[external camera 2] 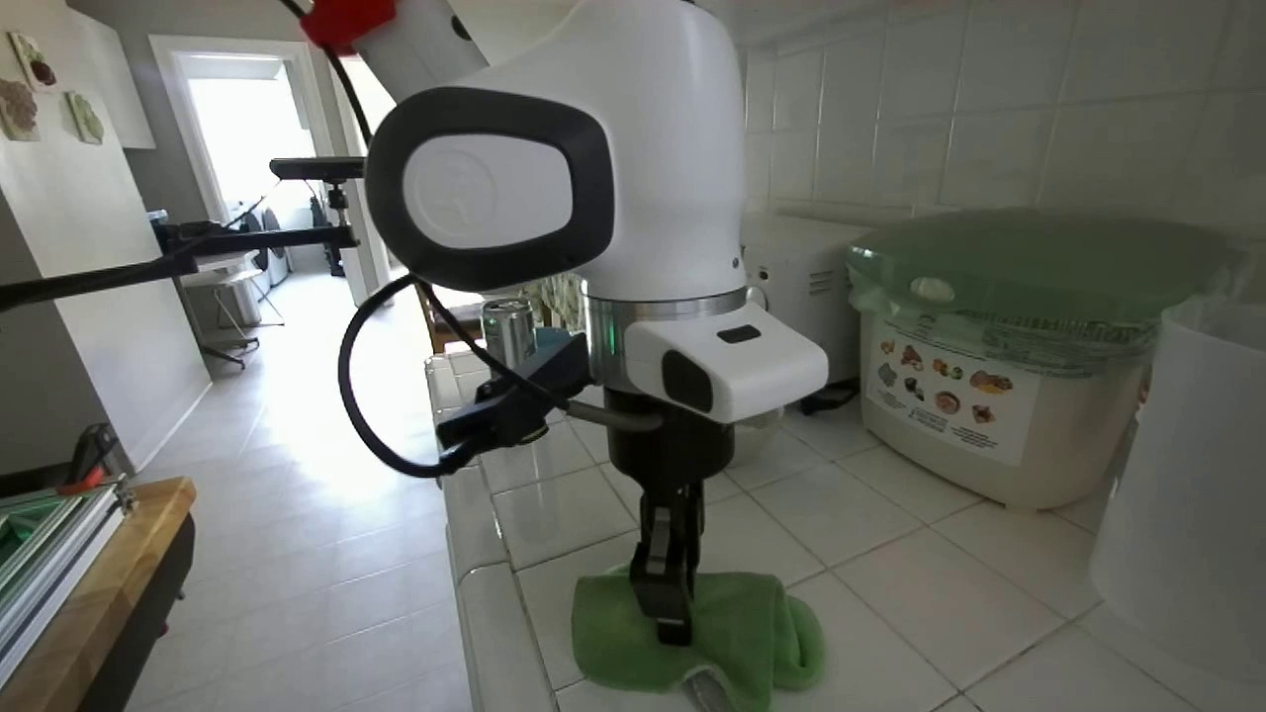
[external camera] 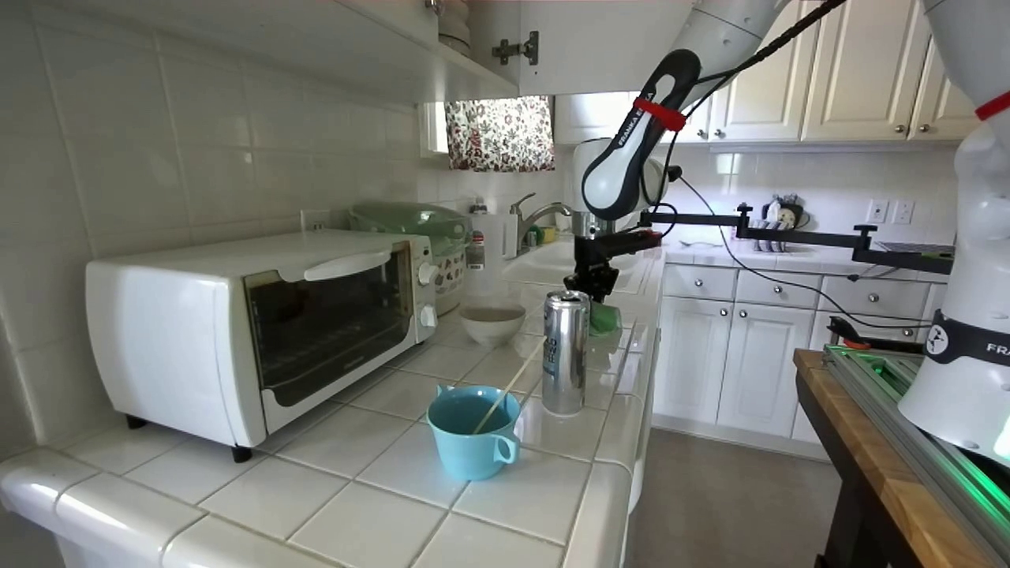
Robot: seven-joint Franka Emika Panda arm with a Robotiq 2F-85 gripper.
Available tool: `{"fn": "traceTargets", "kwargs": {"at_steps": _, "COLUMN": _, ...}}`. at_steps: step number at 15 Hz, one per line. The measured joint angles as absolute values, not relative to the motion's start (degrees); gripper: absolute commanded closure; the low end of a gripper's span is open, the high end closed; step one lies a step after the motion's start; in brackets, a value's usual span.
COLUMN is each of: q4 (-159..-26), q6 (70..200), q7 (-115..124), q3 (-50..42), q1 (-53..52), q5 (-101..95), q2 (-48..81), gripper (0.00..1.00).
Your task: Wipe the counter with the green cloth
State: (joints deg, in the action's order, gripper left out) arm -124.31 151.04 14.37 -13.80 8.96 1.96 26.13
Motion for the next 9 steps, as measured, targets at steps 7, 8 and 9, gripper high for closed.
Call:
{"fn": "traceTargets", "kwargs": {"at_steps": 7, "q4": -124.32, "q6": 151.74, "q7": 14.49, "q3": -14.01, "q1": 8.59, "q5": 1.74, "q2": 24.22, "gripper": 0.0}}
{"fn": "traceTargets", "kwargs": {"at_steps": 8, "q4": -124.36, "q6": 152.19, "q7": 14.52, "q3": -14.17, "q1": 8.23, "q5": 1.48, "q2": 23.53, "gripper": 0.0}}
{"fn": "traceTargets", "kwargs": {"at_steps": 9, "q4": -124.49, "q6": 152.62, "q7": 14.58, "q3": -14.39, "q1": 7.75, "q5": 1.14, "q2": 22.66, "gripper": 0.0}}
